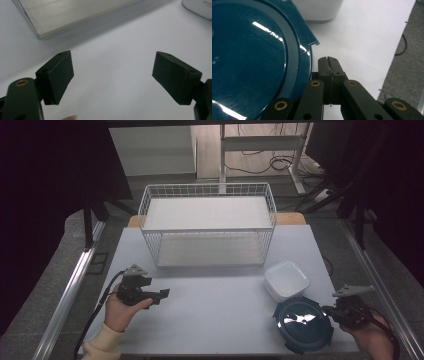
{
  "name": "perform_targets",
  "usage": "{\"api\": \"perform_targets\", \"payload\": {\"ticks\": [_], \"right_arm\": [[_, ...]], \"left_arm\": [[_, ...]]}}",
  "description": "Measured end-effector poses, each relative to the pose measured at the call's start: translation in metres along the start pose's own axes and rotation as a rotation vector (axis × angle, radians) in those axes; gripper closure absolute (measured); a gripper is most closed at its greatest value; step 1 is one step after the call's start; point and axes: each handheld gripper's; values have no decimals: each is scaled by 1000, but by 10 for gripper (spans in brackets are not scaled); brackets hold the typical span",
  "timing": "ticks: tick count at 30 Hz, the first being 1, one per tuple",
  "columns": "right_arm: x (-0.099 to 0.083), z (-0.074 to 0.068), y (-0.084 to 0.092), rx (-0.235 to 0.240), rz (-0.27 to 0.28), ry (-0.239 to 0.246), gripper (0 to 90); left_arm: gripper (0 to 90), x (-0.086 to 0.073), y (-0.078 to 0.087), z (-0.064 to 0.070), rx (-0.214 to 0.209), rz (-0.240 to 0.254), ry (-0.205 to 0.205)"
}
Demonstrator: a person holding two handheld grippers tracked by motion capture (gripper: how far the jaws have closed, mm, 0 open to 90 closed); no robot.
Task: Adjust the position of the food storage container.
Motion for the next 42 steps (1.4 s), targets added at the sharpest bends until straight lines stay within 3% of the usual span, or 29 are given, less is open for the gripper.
{"api": "perform_targets", "payload": {"ticks": [8,17,22,25,27,28,31,34,38,41,42], "right_arm": [[1,-13,-2,39,-8,30,896],[6,-29,-5,16,-13,24,896],[4,-27,-5,29,13,-24,894],[-4,-33,5,-39,-20,-61,894],[-8,-35,7,-46,-30,-74,894],[-20,-41,8,-61,-59,-98,894],[-37,-47,7,-50,-91,-145,894],[-38,-53,7,-26,-79,-162,894],[-33,-55,6,-56,-94,-148,895],[-33,-54,5,-42,-82,-132,895],[-33,-55,4,-17,-73,-112,895]], "left_arm": [[164,0,0,0,-6,0,4],[164,-1,-2,-1,-6,-6,0],[163,-1,-2,-1,-3,-5,0],[163,-3,-1,-2,-16,-10,-2],[163,-4,-1,-2,-16,-12,-6],[163,-5,0,-3,-12,-14,-10],[163,-6,-1,-4,-9,-18,-15],[163,-6,-3,-4,-16,-20,-11],[164,-5,-4,-5,-16,-21,-12],[164,-5,-5,-6,-12,-23,-9],[164,-5,-6,-6,-11,-23,-10]]}}
Point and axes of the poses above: each handheld gripper's, and its own axes: y roughly backward along the jaws, x roughly out of its top, z roughly to its right, and after that the axes turned 2 degrees about x, right-handed
